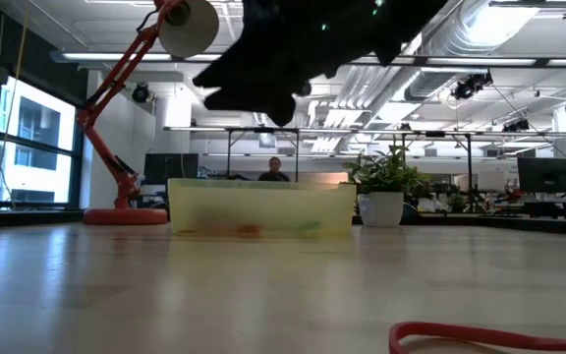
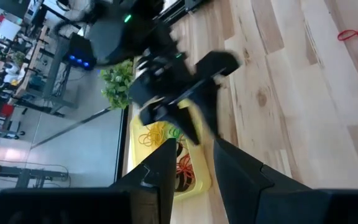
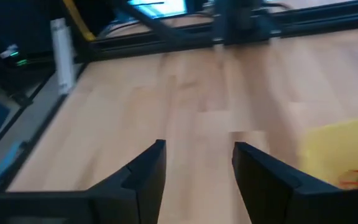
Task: Pick and place rubber bands into bin
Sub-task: Put the red rubber band into the yellow bin
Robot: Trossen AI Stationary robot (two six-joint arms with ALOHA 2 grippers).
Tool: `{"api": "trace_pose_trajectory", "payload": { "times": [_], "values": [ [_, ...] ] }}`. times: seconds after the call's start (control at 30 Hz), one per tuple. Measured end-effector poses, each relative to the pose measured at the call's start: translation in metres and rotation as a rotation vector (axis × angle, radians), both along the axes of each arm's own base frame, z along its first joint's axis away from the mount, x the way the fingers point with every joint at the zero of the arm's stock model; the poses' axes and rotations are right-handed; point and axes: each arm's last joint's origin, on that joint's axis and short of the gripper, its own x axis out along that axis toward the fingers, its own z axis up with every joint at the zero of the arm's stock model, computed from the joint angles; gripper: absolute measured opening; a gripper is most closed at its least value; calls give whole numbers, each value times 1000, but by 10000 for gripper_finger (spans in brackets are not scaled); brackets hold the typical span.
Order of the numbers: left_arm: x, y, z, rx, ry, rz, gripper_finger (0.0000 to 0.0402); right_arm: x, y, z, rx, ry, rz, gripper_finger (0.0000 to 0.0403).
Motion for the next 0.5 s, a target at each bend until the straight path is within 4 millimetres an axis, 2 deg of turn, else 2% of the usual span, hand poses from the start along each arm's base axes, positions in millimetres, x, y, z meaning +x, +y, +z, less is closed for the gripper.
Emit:
{"api": "trace_pose_trajectory", "payload": {
  "times": [0.27, 0.5],
  "values": [
    [0, 0, 0, 0, 0, 0, 97, -8, 57, 0, -31, -3, 74, 145],
    [0, 0, 0, 0, 0, 0, 97, -14, 79, 0, -26, -2, 80, 134]
  ]
}}
